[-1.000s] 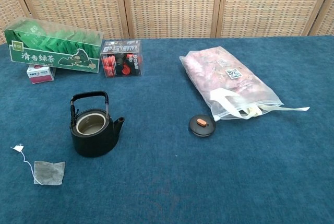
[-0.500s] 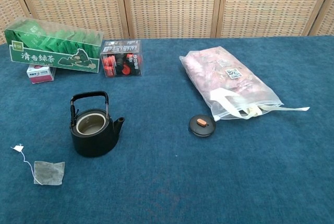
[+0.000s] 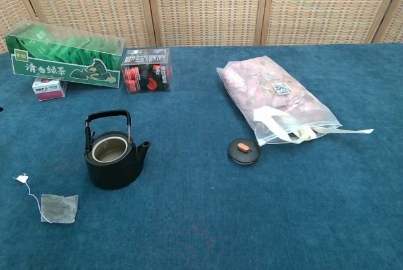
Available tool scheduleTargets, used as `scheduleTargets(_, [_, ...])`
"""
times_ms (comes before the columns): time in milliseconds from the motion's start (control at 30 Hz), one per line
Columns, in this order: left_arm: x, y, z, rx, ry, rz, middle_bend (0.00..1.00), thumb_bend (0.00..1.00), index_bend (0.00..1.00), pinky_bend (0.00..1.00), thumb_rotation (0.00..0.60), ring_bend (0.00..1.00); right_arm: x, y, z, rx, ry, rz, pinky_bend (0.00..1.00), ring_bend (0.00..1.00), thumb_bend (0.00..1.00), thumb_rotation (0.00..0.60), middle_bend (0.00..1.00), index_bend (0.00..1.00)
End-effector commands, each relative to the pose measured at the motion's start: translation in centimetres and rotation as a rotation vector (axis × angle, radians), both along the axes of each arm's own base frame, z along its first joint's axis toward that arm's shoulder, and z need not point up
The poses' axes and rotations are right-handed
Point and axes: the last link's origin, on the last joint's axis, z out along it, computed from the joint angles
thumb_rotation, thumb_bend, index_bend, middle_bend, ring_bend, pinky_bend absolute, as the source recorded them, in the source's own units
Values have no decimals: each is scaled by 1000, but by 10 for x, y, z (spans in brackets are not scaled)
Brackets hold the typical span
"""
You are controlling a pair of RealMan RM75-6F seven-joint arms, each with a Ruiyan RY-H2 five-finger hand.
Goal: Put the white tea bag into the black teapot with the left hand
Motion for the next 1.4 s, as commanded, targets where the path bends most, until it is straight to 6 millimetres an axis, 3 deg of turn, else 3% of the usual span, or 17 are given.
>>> scheduleTargets(33, [0,3,-8,-6,7,2,0,412,446,0,600,0,-1,0,1,-2,0,-4,0,0,140,600,61,29])
scheduleTargets(533, [1,9,-39,-30,-6,3,0,411,468,0,600,0,-3,4,3,-10,3,-13,0,0,140,600,61,28])
scheduleTargets(1400, [2,16,-53,-39,-29,17,0,411,514,0,600,0,-6,7,5,-19,2,-30,0,0,139,600,61,29])
